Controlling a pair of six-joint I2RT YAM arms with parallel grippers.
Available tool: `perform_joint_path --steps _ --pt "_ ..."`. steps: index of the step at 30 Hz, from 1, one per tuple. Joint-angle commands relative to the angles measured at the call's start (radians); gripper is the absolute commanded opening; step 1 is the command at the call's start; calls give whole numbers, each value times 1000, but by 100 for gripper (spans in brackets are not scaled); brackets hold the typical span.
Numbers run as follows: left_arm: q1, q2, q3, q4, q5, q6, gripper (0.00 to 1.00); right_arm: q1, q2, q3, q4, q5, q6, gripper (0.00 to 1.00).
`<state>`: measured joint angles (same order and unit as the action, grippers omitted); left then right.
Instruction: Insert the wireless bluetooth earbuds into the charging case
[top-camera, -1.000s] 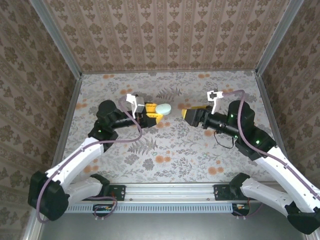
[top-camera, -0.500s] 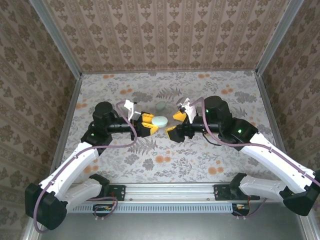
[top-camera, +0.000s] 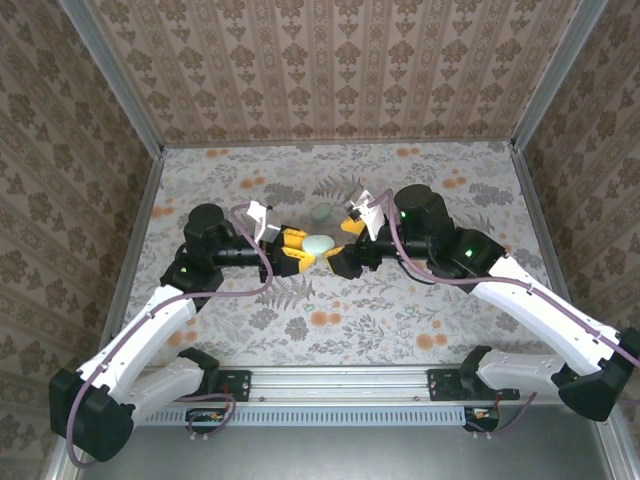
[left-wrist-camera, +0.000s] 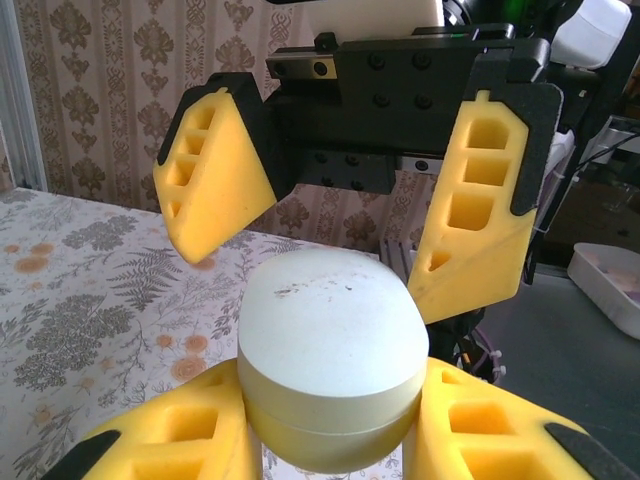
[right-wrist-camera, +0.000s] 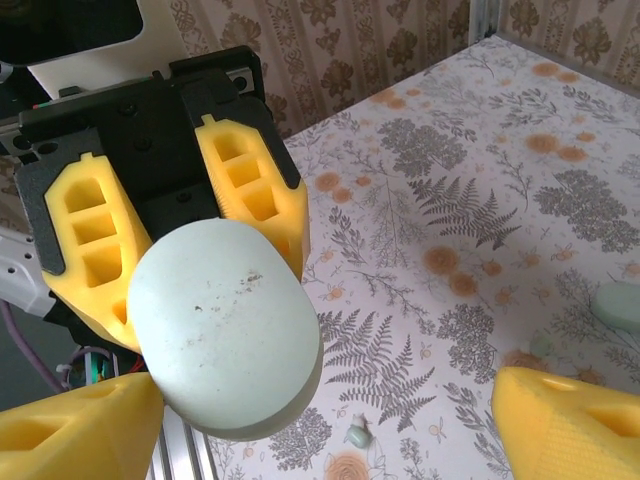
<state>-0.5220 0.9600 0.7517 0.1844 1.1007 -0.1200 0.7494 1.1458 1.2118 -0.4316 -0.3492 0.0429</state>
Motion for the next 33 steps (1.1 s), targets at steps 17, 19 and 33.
perform_joint_path --steps 17,19,33 --pt "-16 -28 2 -35 38 20 16 -76 55 89 -25 147 113 85" --pt "-16 -30 -3 -37 24 22 16 -79 53 89 -26 141 128 84" --pt "3 -22 -12 -35 -31 14 15 -81 -30 78 -32 42 216 84"
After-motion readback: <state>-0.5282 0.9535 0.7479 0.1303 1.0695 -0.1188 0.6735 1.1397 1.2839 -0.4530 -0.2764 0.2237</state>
